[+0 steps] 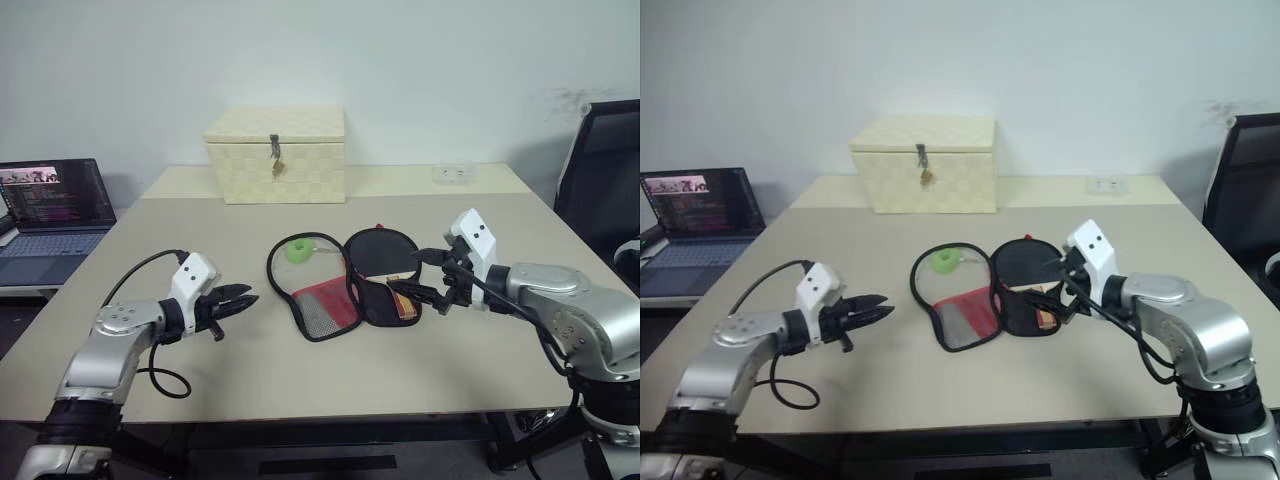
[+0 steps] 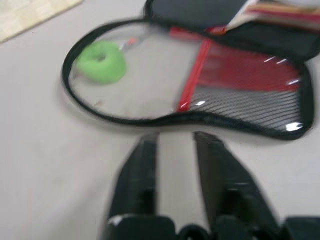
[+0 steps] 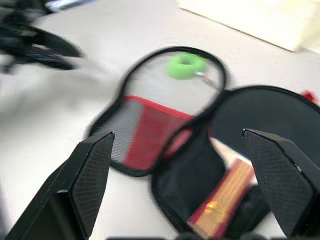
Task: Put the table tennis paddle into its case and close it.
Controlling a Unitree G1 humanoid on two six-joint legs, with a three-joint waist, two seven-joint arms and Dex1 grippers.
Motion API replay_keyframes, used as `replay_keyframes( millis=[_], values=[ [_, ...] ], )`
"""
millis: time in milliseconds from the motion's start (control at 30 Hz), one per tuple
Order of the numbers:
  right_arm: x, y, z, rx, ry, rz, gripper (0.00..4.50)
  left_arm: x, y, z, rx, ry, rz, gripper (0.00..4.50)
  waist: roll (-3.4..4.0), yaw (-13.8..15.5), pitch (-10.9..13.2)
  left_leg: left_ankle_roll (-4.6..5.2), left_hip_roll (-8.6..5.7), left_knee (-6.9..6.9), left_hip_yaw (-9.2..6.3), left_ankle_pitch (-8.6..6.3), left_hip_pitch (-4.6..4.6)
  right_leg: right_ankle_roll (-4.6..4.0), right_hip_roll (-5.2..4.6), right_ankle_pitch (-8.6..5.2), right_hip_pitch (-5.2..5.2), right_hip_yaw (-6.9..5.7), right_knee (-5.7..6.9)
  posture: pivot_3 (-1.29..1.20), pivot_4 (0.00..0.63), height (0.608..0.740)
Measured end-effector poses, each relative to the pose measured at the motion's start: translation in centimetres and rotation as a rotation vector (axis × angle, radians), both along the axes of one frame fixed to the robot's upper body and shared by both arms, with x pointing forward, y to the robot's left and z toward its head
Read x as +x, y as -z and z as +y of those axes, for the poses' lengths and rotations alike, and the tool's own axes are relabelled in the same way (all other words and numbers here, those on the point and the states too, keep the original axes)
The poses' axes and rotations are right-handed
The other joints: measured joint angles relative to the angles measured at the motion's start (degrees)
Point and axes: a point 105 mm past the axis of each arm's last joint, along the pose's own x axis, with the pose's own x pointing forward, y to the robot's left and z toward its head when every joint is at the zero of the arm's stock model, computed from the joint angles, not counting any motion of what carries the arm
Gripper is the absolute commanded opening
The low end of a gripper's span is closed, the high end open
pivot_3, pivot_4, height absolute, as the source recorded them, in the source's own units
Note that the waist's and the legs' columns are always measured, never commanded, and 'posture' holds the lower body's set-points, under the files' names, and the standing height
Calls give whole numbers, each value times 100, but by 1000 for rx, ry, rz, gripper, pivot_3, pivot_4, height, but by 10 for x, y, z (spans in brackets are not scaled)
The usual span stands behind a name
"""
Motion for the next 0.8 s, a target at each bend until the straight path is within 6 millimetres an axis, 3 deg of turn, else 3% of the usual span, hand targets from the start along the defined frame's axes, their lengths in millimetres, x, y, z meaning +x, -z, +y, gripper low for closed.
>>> replay_keyframes(
  millis=[33, 167, 367, 500, 800],
  values=[
    [-4, 0, 1, -2, -27, 6, 4500, 5, 1, 3, 9, -26, 3, 15, 0, 1, 0, 0, -1, 1, 0, 0, 0, 0, 0, 0, 0, 0, 1, 0, 150, 740],
    [-11, -3, 4, 0, -67, 3, 4500, 16, 6, 6, 34, -71, 10, 15, -1, -2, 0, 0, -1, 1, 0, 0, 0, 0, 0, 0, 0, 0, 2, 0, 150, 740],
    [-11, 0, 3, 3, -61, 12, 4500, 33, 31, -11, 68, -67, 67, 15, -2, 42, -1, 0, -4, 5, 0, 0, -3, 1, 0, 0, 0, -2, 4, 0, 150, 740],
    [-10, 1, 2, 3, -49, 5, 4500, 48, 36, -19, 60, -94, 65, 15, -2, 58, -1, 0, -5, 6, -1, 0, -3, 1, 0, 0, 0, -4, 5, 0, 150, 740],
    [-7, 1, -1, 2, -12, -9, 4500, 72, 42, -70, -9, -46, 63, 15, -5, 101, -2, 0, -13, 17, -4, 0, -10, 4, 6, 1, 1, -9, 7, 0, 150, 740]
  ],
)
